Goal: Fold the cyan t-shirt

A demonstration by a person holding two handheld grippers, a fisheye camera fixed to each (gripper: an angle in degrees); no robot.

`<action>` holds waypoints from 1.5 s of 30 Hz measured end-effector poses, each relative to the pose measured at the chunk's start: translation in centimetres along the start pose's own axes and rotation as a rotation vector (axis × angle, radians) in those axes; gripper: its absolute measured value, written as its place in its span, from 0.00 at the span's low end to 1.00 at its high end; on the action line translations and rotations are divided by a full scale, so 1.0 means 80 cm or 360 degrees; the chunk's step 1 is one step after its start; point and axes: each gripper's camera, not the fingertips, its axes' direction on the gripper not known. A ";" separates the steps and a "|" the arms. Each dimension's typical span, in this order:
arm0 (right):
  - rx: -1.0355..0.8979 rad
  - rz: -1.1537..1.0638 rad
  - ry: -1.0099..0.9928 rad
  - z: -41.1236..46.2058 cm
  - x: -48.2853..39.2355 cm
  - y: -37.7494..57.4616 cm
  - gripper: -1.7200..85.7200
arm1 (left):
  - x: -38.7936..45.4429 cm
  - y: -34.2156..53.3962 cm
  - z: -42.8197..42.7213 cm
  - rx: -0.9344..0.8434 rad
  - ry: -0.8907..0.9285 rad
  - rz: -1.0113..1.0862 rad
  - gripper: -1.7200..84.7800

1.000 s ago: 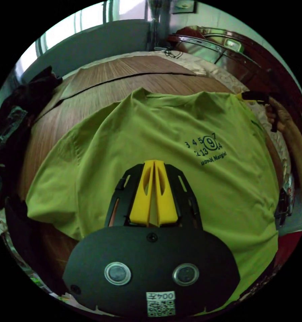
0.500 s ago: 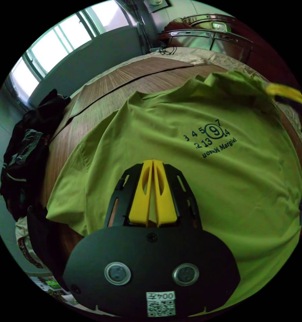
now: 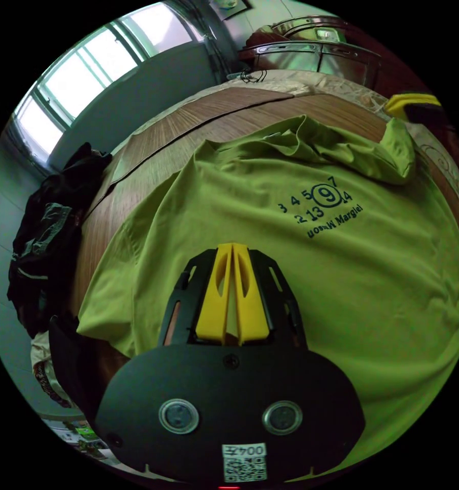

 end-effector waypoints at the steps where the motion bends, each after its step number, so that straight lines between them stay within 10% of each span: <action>1: -0.0055 -0.0015 -0.0039 0.011 0.000 -0.019 0.09 | -0.001 0.001 0.000 0.0001 0.0014 -0.0006 0.03; 9: -0.0555 0.0110 0.0153 0.075 0.028 -0.074 0.11 | -0.010 0.013 0.001 0.0006 0.0156 -0.0071 0.02; 45: -0.0458 0.0340 0.0657 0.040 0.181 -0.125 0.01 | 0.002 0.032 0.007 0.0012 0.0152 -0.0069 0.02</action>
